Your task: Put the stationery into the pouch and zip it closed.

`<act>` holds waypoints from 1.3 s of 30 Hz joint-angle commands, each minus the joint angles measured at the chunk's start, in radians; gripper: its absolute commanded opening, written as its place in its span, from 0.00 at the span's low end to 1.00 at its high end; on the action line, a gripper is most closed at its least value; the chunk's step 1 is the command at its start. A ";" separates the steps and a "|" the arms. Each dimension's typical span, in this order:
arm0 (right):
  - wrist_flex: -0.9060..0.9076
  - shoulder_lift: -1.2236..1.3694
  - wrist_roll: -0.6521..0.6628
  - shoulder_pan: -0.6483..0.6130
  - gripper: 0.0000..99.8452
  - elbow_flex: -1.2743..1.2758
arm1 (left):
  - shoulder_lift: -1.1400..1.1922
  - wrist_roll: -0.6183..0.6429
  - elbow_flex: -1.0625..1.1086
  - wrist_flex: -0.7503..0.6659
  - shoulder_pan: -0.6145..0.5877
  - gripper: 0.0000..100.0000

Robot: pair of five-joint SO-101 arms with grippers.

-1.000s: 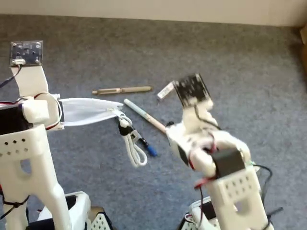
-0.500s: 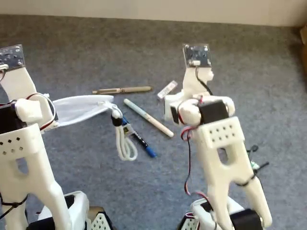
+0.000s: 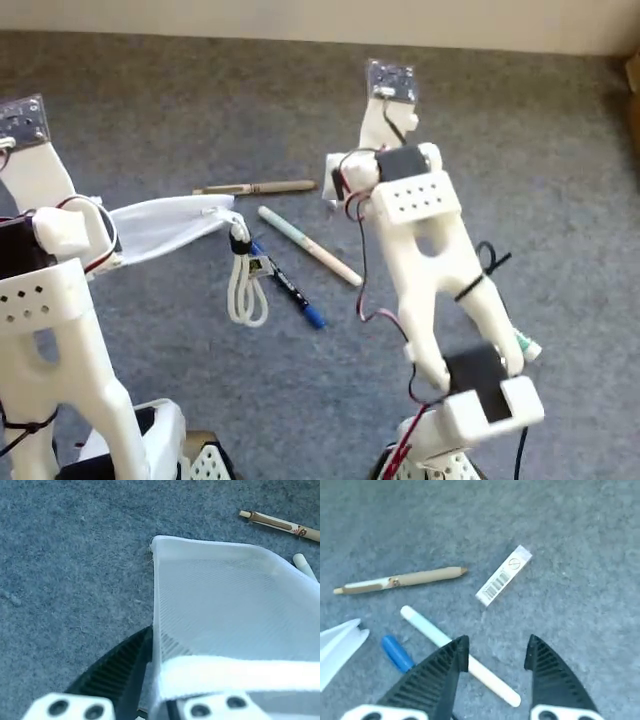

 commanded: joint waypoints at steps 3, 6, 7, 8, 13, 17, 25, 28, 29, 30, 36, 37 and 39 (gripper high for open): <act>-0.019 0.065 -0.100 0.035 0.17 -0.128 | -0.004 0.005 0.008 -0.008 -0.016 0.01; -0.022 0.120 -0.213 0.036 0.17 -0.142 | -0.004 0.005 0.008 -0.008 -0.016 0.01; -0.025 0.137 -0.226 0.036 0.17 -0.151 | -0.004 0.005 0.008 -0.008 -0.016 0.01; -0.025 0.156 -0.224 0.036 0.17 -0.163 | -0.004 0.005 0.010 -0.008 -0.016 0.01; -0.021 0.257 -0.230 0.038 0.17 -0.232 | -0.004 0.003 0.012 -0.008 -0.016 0.01; -0.021 0.326 -0.230 0.036 0.17 -0.275 | -0.004 0.003 0.013 -0.008 -0.016 0.01; -0.021 0.438 -0.230 0.039 0.17 -0.369 | -0.004 0.003 0.013 -0.006 -0.016 0.01; -0.021 0.493 -0.230 0.039 0.17 -0.414 | -0.004 0.003 0.013 -0.006 -0.016 0.01; -0.021 0.513 -0.230 0.041 0.17 -0.430 | -0.004 0.003 0.015 -0.006 -0.016 0.01; -0.021 0.532 -0.230 0.041 0.17 -0.449 | -0.004 0.003 0.015 -0.006 -0.016 0.01; -0.019 0.633 -0.230 0.051 0.17 -0.539 | -0.004 0.003 0.015 -0.005 -0.016 0.01; -0.019 0.645 -0.230 0.056 0.17 -0.550 | -0.004 0.003 0.015 -0.005 -0.016 0.01; -0.018 0.668 -0.230 0.065 0.17 -0.567 | -0.004 0.003 0.015 -0.005 -0.016 0.01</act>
